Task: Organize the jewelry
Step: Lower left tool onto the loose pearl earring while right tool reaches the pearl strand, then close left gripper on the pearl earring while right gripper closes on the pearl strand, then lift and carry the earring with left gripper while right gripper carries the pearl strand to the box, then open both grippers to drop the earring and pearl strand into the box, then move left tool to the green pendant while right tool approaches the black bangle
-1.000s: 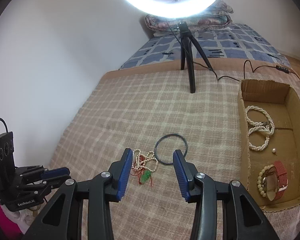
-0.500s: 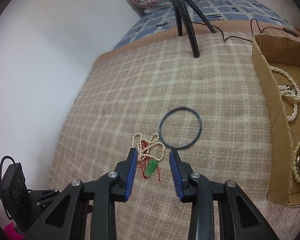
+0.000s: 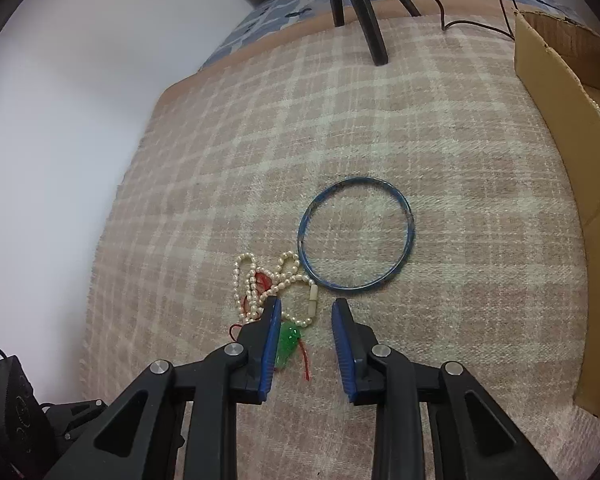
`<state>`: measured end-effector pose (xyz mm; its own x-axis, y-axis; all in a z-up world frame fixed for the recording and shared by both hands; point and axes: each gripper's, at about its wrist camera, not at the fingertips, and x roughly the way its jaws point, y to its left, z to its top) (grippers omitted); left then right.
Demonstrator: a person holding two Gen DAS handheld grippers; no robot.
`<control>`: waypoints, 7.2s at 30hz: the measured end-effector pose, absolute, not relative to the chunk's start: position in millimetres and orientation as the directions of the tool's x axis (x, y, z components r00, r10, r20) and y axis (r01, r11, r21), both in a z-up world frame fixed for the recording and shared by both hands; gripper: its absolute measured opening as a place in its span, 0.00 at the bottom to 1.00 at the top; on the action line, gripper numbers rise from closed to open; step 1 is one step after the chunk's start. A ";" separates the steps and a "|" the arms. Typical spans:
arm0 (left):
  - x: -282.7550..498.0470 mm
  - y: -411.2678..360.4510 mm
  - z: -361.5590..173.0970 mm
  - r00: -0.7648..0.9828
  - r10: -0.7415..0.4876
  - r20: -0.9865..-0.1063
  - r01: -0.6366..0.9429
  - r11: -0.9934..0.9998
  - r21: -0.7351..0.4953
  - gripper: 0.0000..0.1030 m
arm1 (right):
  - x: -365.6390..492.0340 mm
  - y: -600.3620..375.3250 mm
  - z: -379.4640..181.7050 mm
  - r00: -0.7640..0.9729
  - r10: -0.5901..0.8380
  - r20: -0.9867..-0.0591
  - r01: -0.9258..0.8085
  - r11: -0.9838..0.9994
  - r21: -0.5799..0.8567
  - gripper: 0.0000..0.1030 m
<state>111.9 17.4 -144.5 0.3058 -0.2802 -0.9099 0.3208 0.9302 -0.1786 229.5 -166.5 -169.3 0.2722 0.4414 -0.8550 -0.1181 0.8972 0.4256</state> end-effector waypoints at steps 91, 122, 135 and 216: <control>137.8 -70.6 -31.9 0.507 -0.461 -0.729 0.401 0.874 -0.274 0.06 | 188.8 -300.4 51.2 0.735 0.515 -0.440 -0.243 0.807 0.539 0.01; 182.3 -235.1 -84.2 0.384 -0.513 -0.768 0.520 0.807 -0.279 0.06 | 250.9 -441.9 -24.4 0.793 0.336 -0.508 -0.001 0.835 0.551 0.01; 188.8 -251.4 -100.1 0.368 -0.498 -0.785 0.522 0.809 -0.269 0.06 | 260.3 -452.3 -56.0 0.756 0.318 -0.573 0.039 0.851 0.523 0.02; 174.6 -44.5 -149.7 0.331 -0.345 -0.878 0.289 0.923 -0.254 0.39 | 261.9 -217.7 -94.2 0.489 0.325 -0.810 -0.151 0.945 0.289 0.45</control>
<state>174.6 -44.5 -149.7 0.3308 -0.3453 -0.8783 0.2886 0.9231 -0.2542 261.9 -217.7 -94.2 0.4885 0.3251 -0.8097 -0.1507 0.9455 0.2887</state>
